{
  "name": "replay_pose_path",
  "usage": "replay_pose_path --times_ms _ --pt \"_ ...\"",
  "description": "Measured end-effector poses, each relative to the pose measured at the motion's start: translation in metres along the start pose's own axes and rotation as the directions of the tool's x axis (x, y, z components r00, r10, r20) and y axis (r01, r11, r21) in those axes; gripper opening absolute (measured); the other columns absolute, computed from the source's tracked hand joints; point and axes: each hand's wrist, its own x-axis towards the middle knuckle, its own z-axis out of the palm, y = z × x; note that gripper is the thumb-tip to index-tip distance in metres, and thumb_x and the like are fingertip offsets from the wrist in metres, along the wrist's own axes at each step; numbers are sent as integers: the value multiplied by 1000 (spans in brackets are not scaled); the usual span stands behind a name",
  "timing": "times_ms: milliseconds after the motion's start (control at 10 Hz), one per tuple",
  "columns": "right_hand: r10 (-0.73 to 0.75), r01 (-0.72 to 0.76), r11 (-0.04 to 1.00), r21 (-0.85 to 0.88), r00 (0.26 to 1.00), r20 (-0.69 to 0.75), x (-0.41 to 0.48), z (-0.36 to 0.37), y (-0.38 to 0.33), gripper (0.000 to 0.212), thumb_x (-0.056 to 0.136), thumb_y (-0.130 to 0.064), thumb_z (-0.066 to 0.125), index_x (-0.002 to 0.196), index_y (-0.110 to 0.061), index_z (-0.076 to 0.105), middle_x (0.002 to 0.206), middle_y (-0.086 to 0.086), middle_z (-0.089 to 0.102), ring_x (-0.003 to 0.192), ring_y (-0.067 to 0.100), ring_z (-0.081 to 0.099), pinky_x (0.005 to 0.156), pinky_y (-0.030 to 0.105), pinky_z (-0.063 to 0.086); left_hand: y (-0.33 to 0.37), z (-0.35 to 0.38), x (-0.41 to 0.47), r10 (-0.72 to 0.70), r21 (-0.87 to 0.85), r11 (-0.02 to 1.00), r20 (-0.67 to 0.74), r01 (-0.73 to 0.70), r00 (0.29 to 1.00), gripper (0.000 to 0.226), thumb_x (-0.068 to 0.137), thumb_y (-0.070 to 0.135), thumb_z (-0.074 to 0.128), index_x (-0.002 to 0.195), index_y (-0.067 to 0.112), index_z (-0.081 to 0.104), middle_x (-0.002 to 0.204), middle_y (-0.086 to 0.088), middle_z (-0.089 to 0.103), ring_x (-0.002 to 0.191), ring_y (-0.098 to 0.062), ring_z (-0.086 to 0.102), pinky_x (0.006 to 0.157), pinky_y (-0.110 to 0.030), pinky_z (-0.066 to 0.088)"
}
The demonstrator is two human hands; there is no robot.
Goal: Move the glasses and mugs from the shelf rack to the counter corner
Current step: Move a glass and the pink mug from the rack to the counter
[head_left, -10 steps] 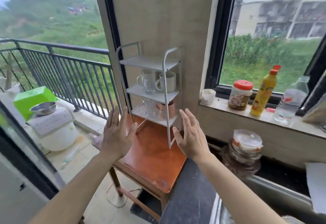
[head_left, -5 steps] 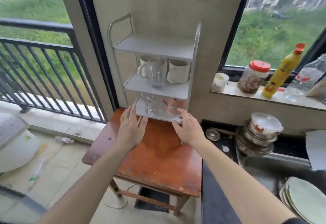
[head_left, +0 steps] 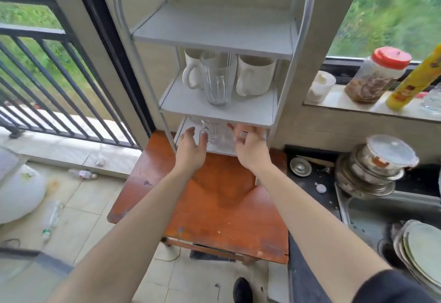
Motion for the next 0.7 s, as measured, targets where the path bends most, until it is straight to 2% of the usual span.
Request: replay_pose_path --times_ms 100,200,300,400,500,600,700 --pt "42 -41 996 -75 999 10 16 5 1 23 99 -14 40 118 -15 54 123 13 55 113 33 56 90 42 53 1 9 13 -27 -19 999 45 28 999 53 102 49 41 123 2 54 113 -17 66 106 -35 62 82 -39 46" --pt "98 -93 979 -179 995 20 33 13 1 31 104 -16 34 126 -9 56 119 15 60 108 33 60 73 30 45 -1 9 17 -18 50 999 87 14 996 47 103 48 38 103 4 54 90 -8 63 83 -27 60 70 -37 42" --pt "90 -87 977 -194 996 7 42 18 1 37 104 -23 35 123 -7 63 112 15 66 103 31 62 72 28 40 -9 1 11 -13 33 999 49 11 999 43 104 44 39 102 3 52 83 -6 60 69 -13 53 64 -36 39" --pt "81 -87 985 -151 996 -45 45 24 1 40 104 -33 38 114 -7 68 107 15 68 101 32 62 74 26 35 -22 -11 3 -51 -45 998 45 53 998 40 103 45 42 102 7 55 81 -5 57 71 -17 53 64 -35 43" --pt "60 -65 985 -158 998 -35 40 22 0 33 102 -30 43 114 -12 69 109 13 69 104 31 63 79 26 41 -36 -24 -9 -78 -188 978 64 89 995 38 101 45 44 102 9 57 84 -8 56 73 -23 51 73 -44 48" --pt "25 -26 1000 -17 998 -61 15 17 -8 25 98 -20 51 117 -8 62 114 12 65 104 25 63 88 33 52 -46 -34 -25 -80 -257 962 57 92 995 33 102 44 45 98 13 57 83 -6 57 78 -25 54 88 -51 51" --pt "44 -41 998 42 997 -60 -4 20 -10 29 97 -21 54 121 -6 57 110 5 66 81 5 63 61 12 43 -51 -43 -42 -77 -267 960 32 83 997 25 103 41 44 98 21 59 89 3 63 88 -20 59 95 -53 51"
